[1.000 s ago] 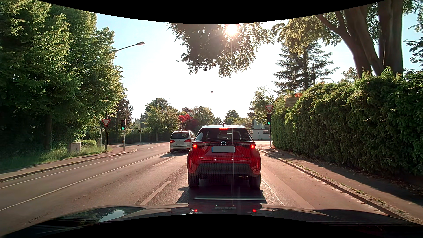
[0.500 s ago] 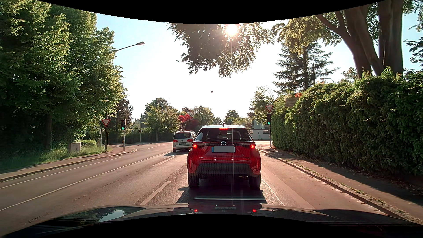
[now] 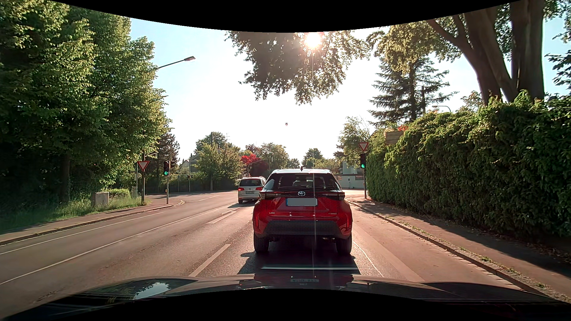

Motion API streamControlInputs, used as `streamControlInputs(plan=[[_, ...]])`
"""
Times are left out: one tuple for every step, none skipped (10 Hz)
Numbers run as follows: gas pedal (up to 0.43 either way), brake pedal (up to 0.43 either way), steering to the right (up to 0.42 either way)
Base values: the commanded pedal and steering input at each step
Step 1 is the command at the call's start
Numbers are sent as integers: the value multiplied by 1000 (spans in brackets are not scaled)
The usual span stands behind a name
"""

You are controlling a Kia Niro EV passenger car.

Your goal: Follow the waypoints while adhering to traffic rules and regulations

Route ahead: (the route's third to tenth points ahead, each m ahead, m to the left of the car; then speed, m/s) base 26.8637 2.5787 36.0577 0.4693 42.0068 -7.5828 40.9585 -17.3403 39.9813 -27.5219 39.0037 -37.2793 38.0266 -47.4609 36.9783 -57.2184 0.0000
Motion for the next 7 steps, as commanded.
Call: streamControlInputs(plan=[[0,152,-6],[0,152,-7],[0,134,-6],[0,116,-7],[0,110,-7],[0,98,-6],[0,85,-6]])
